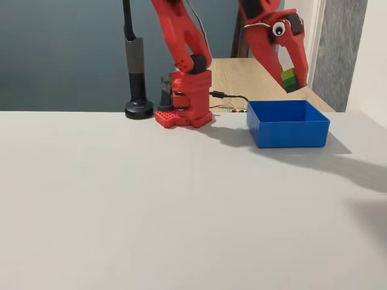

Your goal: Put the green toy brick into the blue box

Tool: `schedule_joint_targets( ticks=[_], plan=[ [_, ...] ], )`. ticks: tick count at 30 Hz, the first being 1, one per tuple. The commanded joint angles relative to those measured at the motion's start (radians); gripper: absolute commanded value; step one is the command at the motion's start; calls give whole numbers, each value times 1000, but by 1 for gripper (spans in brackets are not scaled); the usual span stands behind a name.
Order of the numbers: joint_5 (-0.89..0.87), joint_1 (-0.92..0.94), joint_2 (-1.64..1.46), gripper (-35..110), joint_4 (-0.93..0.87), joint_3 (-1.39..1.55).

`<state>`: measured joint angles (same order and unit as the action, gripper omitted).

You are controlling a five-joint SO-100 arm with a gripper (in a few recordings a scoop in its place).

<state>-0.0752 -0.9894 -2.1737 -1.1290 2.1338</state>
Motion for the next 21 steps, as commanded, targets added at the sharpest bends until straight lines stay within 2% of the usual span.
schedule_joint_targets(
  ticks=[1,15,21],
  plan=[
    [8,-81,-58,0,-8,17],
    [75,-175,-55,1,0,98],
    [84,-172,-55,23,2,120]
  ],
)
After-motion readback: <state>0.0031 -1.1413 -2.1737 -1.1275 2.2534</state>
